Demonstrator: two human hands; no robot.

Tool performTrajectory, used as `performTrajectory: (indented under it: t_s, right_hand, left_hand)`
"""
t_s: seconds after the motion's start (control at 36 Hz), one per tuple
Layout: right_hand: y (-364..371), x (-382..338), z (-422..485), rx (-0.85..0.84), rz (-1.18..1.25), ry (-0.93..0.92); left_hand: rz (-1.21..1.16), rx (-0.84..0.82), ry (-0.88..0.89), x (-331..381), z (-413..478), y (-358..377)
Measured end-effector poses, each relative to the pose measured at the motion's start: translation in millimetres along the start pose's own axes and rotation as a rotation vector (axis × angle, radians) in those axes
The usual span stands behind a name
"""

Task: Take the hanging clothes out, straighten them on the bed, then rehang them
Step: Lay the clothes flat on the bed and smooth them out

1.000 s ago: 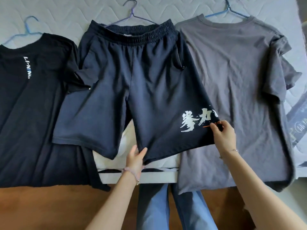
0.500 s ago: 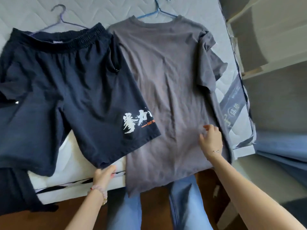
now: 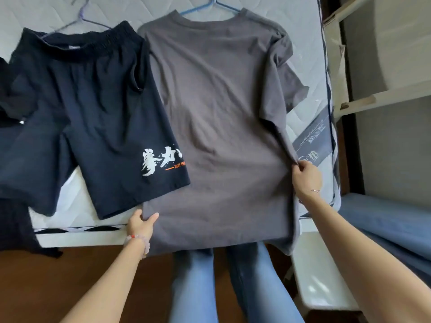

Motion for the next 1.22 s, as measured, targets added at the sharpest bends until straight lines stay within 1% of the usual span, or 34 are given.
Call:
performTrajectory:
  t_s: [0.06, 0.11, 0.19, 0.25, 0.33, 0.39, 0.42, 0.44, 0.5, 0.58, 0.64, 0.72, 0.81, 0.94, 0.97, 1.08, 1.17, 1.22]
  right_hand:
    - [-6.2, 10.6, 3.7, 0.025, -0.015, -0.001]
    - [-9.8, 19.4, 4.1, 0.03, -0.032, 0.039]
    - [-9.2, 21.4, 5.7, -0.02, -0.048, 0.09]
    - [-7.7, 16.6, 9.6, -0.053, -0.049, 0.115]
    - [-8.7, 2.7, 15.9, -0.09, 0.019, 0.114]
    - [-11.4, -10.6, 21.5, -0.103, 0.085, 0.089]
    - [-12.9, -18.5, 25.4, -0.116, 0.131, 0.086]
    - [-14.6, -27.0, 30.0, -0.128, 0.184, 0.098]
    - [-16.3, -41.8, 42.5, -0.164, 0.292, 0.167]
    - [-14.6, -62.8, 65.3, -0.196, 0.558, 0.346]
    - [-10.4, -77.1, 84.9, -0.196, 0.727, 0.473]
    - [-4.3, -99.7, 110.4, -0.223, 0.802, 0.549]
    - [2.0, -114.5, 142.4, -0.167, 0.761, 0.542]
    - [8.9, -118.5, 185.8, -0.048, 0.68, 0.393]
    - [6.9, -117.0, 192.6, -0.027, 0.632, 0.36]
    - [-15.3, -107.5, 223.5, 0.107, 0.472, 0.228]
    - [-39.7, -97.0, 248.9, 0.22, 0.351, 0.211]
    - [-55.8, -89.0, 267.5, 0.277, 0.33, 0.225]
  left_hand:
    - [0.043, 0.02, 0.001, 7.7, -3.8, -1.7]
    - [0.082, 0.03, 0.0, 11.5, -6.3, -1.0]
    - [0.117, 0.061, -0.024, 18.1, -12.7, 1.4]
    - [0.164, 0.137, -0.003, 25.7, -19.8, 2.1]
    - [0.173, 0.308, 0.107, 45.5, -35.2, 1.5]
    - [0.129, 0.39, 0.263, 65.4, -44.9, 0.4]
    - [0.097, 0.399, 0.359, 76.7, -47.7, 1.8]
    - [0.066, 0.375, 0.453, 89.3, -49.4, 4.0]
    - [0.034, 0.248, 0.603, 115.2, -49.1, 12.9]
    - [0.095, 0.037, 0.76, 159.7, -45.2, 31.6]
    - [0.162, -0.022, 0.916, 192.6, -40.2, 45.5]
    - [0.196, -0.064, 1.109, 243.7, -30.7, 64.8]
    - [0.215, -0.063, 1.237, 291.6, -21.2, 85.2]
    - [0.243, -0.065, 1.437, 377.8, -10.9, 133.1]
    - [0.265, -0.063, 1.472, 397.1, -12.3, 142.7]
    - [0.379, -0.027, 1.614, 470.1, -22.7, 176.1]
    - [0.505, -0.006, 1.694, 510.3, -24.4, 195.1]
    - [0.604, -0.005, 1.697, 529.1, -18.6, 205.9]
Point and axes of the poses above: each hand's wrist, its own z-axis towards the middle knuckle, its own y-axis out of the palm, x = y × z, the point moved 2 cm from there along z, towards the middle knuckle, and after that the axes turned 13 degrees about x, right-handed, at the moved point
